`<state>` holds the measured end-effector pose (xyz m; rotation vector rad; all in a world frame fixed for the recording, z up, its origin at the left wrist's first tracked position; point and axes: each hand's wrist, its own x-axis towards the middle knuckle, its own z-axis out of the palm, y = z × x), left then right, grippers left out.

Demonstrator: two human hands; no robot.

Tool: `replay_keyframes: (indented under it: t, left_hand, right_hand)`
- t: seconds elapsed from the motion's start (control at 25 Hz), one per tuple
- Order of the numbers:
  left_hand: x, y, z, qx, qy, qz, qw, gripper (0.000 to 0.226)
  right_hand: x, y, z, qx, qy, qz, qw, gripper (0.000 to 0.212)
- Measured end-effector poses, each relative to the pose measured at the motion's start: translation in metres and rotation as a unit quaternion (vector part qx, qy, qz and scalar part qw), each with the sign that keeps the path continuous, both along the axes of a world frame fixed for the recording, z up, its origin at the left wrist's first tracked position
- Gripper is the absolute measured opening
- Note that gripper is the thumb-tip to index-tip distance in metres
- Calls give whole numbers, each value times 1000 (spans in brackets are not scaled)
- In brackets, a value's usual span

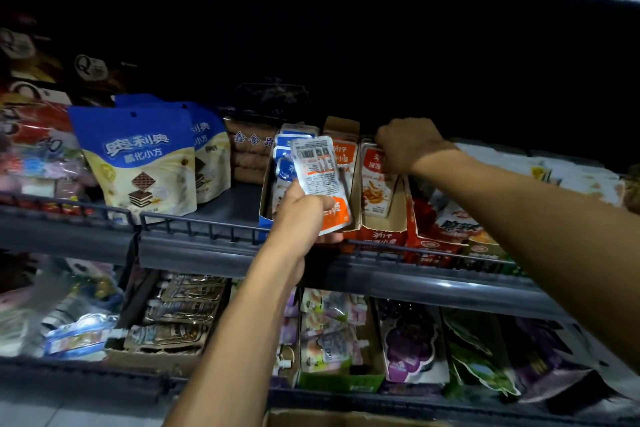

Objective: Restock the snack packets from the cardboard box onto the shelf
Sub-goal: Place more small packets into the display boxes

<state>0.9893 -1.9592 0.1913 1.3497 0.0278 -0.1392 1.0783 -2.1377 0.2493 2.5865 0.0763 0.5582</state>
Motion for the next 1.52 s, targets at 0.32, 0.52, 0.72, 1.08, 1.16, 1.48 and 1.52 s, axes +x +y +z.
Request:
replay_keyframes:
  t: [0.32,0.52,0.72,1.08,1.16,1.48,1.52]
  left_hand:
    - [-3,-10,-1,-13,-36,35,999,33]
    - [-7,-14,-3,15,-127,38,991,29]
    - [-15,-19,0,80,-237,54,967,31]
    - [-17,-2,-2,331,-237,124,905,32]
    - [-8,6,-13,541,-243,72,802,34]
    - [9,16,-30,599,-216,-27,771,37]
    - [10,17,-29,594,-213,-28,775,37]
  right_hand:
    - [-22,6,20,276,-7,74,958,12]
    - [-62,24,42,687,178,153,687,50]
    - [-73,21,41,508,346,144,776,30]
    - [-49,11,52,527,117,143,830,24]
    - [-37,14,49,546,68,122,826,26]
    - [-1,45,21,538,66,106,834,38]
    - [2,49,19,544,71,111,828,38]
